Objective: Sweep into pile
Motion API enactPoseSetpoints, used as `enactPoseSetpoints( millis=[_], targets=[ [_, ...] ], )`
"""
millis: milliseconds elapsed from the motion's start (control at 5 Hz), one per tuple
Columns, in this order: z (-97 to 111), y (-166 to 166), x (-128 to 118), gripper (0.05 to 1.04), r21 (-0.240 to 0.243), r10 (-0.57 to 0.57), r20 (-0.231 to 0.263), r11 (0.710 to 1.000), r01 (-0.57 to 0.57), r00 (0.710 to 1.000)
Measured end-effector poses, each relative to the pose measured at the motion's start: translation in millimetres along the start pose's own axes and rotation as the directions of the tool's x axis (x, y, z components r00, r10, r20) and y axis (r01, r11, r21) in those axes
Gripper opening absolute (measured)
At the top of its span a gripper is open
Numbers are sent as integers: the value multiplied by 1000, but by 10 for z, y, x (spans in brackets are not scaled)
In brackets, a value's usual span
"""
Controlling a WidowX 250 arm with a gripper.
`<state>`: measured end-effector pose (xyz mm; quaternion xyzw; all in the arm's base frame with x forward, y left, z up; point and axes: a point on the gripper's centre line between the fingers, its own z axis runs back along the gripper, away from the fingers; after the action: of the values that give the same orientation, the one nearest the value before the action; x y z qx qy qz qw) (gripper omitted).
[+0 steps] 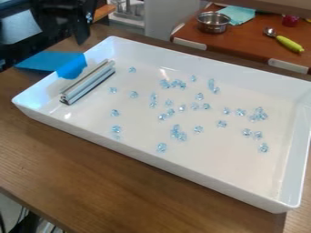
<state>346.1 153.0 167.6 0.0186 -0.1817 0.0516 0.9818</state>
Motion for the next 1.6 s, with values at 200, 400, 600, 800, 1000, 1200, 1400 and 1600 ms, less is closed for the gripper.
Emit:
enactPoseSetpoints(
  millis=[200,400,600,800,1000,1200,1400,1600],
  targets=[
    [-162,-19,-101,999,-20,9,-53,1000,-10,999],
    [-247,-75,-139,999,-10,-2,-94,1000,1,996],
    [-374,-151,-132,999,0,4,-97,1000,-4,995],
    [-393,-167,-98,999,11,21,-72,1000,-20,997],
    [-481,-175,-136,999,20,42,-80,999,-41,996],
    [-561,-171,-146,999,40,44,-84,998,-41,996],
    [-607,-188,-187,999,56,42,-100,998,-36,994],
    [-718,-182,-240,950,54,36,-135,998,-29,990]
  ],
)
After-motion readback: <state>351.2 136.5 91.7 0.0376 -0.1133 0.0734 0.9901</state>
